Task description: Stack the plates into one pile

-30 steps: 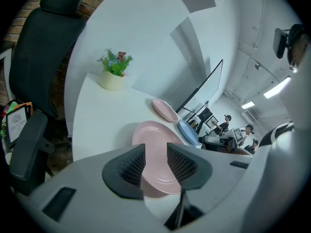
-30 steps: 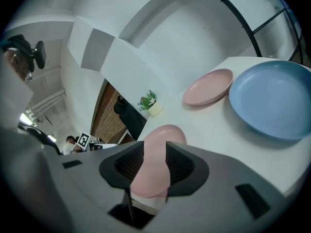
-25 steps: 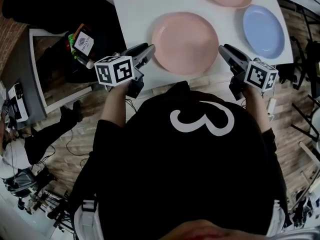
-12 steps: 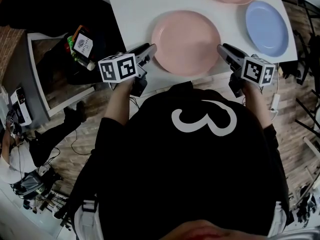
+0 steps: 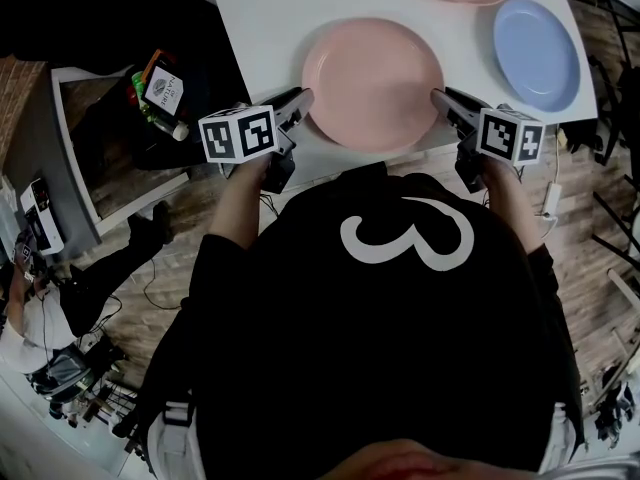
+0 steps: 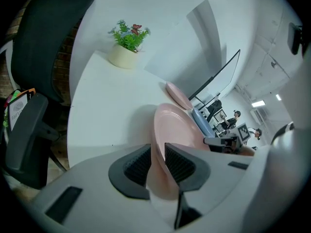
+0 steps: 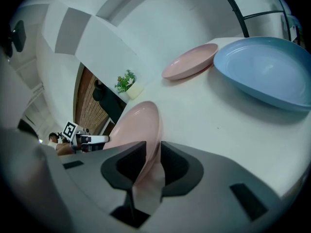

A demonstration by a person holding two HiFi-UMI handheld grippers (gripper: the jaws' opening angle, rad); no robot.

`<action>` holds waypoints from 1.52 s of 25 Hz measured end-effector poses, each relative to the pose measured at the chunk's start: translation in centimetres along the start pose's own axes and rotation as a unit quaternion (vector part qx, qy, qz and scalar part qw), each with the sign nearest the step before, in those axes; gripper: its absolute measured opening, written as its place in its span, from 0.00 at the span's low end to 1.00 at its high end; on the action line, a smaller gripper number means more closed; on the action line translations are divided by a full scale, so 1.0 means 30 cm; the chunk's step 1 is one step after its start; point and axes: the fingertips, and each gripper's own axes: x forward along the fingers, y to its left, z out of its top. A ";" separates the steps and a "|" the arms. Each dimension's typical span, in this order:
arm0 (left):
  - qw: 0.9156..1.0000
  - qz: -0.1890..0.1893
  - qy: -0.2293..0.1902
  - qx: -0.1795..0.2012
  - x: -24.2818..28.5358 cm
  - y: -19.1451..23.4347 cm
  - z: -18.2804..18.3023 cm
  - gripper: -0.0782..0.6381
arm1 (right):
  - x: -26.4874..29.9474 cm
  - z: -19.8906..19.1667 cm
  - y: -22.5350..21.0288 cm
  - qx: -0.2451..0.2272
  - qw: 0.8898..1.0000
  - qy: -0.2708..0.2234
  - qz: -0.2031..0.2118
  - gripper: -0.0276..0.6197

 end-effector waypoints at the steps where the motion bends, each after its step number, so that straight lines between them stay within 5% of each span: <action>1: 1.000 -0.001 0.000 -0.003 -0.002 -0.002 0.003 0.24 | 0.001 0.000 0.002 0.006 1.000 0.001 0.000 0.19; 33: 1.000 0.012 0.010 -0.008 -0.012 -0.017 0.032 0.18 | -0.022 0.040 0.027 0.046 0.999 -0.025 -0.006 0.14; 38: 1.000 0.014 0.005 0.021 -0.016 -0.032 0.061 0.18 | -0.041 0.058 0.042 0.040 0.998 -0.041 -0.014 0.14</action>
